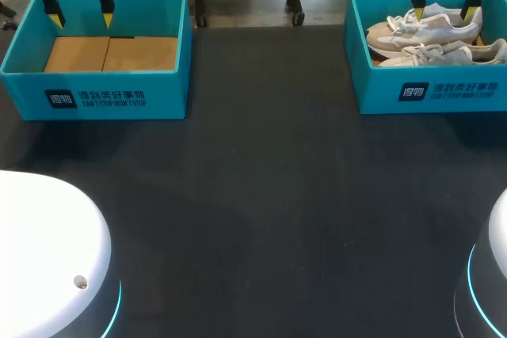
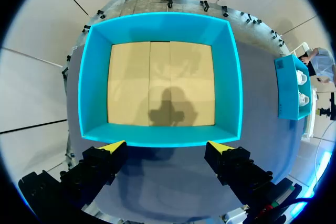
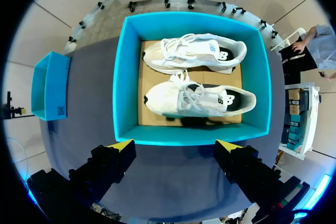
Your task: Take the shoe out of the shoebox, open the shoe tongue, remove and reinsert the insole, then place the shoe into the shoebox
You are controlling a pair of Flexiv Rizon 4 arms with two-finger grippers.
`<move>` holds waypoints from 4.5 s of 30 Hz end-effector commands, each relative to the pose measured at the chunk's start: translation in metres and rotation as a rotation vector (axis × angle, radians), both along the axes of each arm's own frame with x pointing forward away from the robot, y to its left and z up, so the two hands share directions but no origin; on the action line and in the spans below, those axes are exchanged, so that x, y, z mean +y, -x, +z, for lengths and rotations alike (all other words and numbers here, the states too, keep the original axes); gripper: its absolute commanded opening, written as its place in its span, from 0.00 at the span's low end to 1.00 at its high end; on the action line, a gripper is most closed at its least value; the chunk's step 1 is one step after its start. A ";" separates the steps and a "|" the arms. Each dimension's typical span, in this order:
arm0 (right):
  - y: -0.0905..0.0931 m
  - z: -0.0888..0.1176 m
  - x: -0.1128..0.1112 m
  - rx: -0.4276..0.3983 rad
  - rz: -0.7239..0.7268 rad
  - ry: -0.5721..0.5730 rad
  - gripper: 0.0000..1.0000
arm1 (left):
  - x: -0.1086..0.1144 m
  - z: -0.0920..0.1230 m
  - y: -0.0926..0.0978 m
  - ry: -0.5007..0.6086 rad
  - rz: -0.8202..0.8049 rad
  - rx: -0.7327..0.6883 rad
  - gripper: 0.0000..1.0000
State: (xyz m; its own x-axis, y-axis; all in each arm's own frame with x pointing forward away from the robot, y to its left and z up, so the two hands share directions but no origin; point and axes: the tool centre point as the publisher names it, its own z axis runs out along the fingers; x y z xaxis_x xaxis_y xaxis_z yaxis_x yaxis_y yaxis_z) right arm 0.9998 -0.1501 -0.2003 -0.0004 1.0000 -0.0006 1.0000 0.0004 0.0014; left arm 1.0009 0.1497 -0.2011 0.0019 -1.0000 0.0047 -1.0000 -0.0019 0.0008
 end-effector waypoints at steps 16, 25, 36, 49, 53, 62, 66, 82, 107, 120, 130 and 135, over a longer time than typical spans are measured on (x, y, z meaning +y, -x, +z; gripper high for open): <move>0.000 0.000 0.000 0.000 0.000 0.000 1.00 | 0.000 0.001 0.000 -0.003 -0.001 0.000 1.00; -0.002 -0.002 -0.003 0.001 0.007 0.003 1.00 | 0.000 0.001 0.000 -0.003 -0.001 0.000 1.00; -0.003 -0.025 -0.067 -0.018 -0.006 0.059 1.00 | 0.000 0.001 0.000 -0.003 -0.001 0.000 1.00; -0.002 -0.057 -0.140 -0.042 0.042 0.118 1.00 | 0.000 0.001 0.000 -0.003 -0.001 0.000 1.00; -0.007 -0.078 -0.153 -0.031 0.058 0.118 1.00 | 0.000 0.001 0.000 -0.003 -0.001 0.000 1.00; -0.012 -0.093 -0.168 -0.058 0.100 0.135 1.00 | 0.000 0.001 0.000 -0.003 -0.001 0.000 1.00; -0.017 -0.098 -0.176 -0.071 0.110 0.124 1.00 | 0.000 0.001 0.000 -0.003 -0.001 0.000 1.00; -0.044 -0.128 -0.196 -0.069 0.129 0.079 1.00 | 0.000 0.001 0.000 -0.003 -0.001 0.000 1.00; -0.043 -0.162 -0.202 -0.028 0.124 0.040 1.00 | 0.000 0.001 0.000 -0.003 -0.001 0.000 1.00; -0.038 -0.177 -0.196 -0.002 0.109 0.048 1.00 | 0.000 0.001 0.000 -0.003 -0.001 0.000 1.00; -0.038 -0.178 -0.199 -0.001 0.093 0.049 1.00 | 0.000 0.001 0.000 -0.003 -0.001 0.000 1.00; -0.040 -0.167 -0.207 -0.027 0.078 0.065 0.99 | 0.000 0.001 0.000 -0.003 -0.001 0.000 1.00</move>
State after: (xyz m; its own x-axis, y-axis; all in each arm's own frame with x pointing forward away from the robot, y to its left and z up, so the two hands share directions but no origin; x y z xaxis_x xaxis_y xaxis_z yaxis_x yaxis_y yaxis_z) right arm 1.0423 -0.3415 -0.3725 -0.0798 0.9945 -0.0677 0.9966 0.0811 0.0154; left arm 1.0009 0.1496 -0.2011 0.0019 -1.0000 0.0045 -1.0000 -0.0019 0.0008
